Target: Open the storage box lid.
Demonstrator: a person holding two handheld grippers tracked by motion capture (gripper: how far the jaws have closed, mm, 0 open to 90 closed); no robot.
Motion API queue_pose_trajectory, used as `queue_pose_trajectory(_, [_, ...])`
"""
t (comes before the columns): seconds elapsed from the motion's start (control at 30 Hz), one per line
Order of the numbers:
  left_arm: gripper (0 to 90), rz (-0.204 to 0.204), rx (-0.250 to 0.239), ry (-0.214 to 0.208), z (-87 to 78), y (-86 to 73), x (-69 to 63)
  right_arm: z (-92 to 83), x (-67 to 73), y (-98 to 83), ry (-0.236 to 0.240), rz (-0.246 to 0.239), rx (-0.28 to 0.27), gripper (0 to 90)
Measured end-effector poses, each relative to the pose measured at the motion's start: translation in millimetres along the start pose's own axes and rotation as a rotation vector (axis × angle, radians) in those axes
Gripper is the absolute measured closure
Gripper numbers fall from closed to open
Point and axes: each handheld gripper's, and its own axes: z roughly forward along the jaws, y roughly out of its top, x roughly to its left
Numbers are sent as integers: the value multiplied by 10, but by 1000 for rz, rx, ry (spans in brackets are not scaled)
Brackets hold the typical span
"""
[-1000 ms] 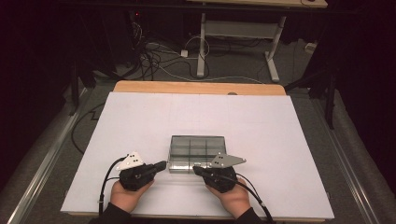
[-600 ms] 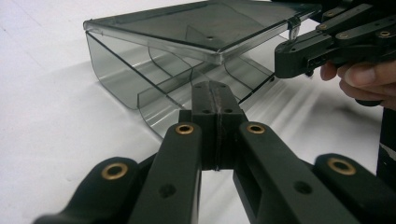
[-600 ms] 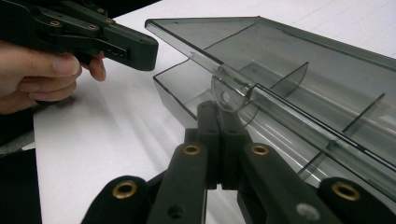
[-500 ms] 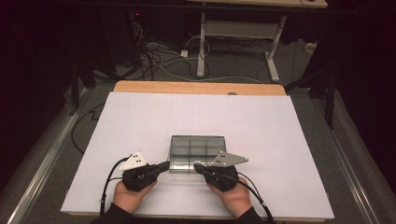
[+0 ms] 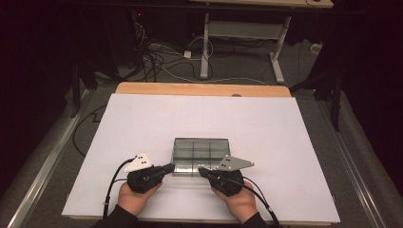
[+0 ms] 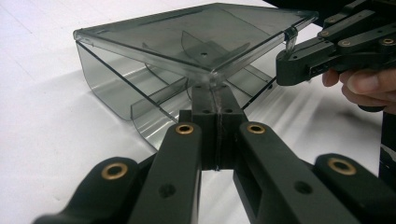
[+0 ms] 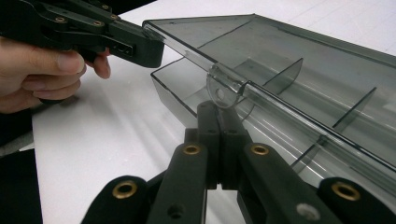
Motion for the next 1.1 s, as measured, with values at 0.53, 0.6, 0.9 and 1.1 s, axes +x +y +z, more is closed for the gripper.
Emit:
queue_pose_trajectory(0.53, [875,15,15,-21,-17,2,11,-154,4,-130,-22,10,4,852])
queue_pose_trajectory(0.6, [875,18,15,-23,-17,1,15,-189,-6,-152,-24,11,5,831])
queue_pose_trajectory(0.9, [873,15,13,-29,-6,1,28,-445,-79,-209,-33,42,-45,555])
queue_pose_trajectory(1.1, [872,15,11,-31,-8,3,28,-615,-159,-296,-55,63,-72,420])
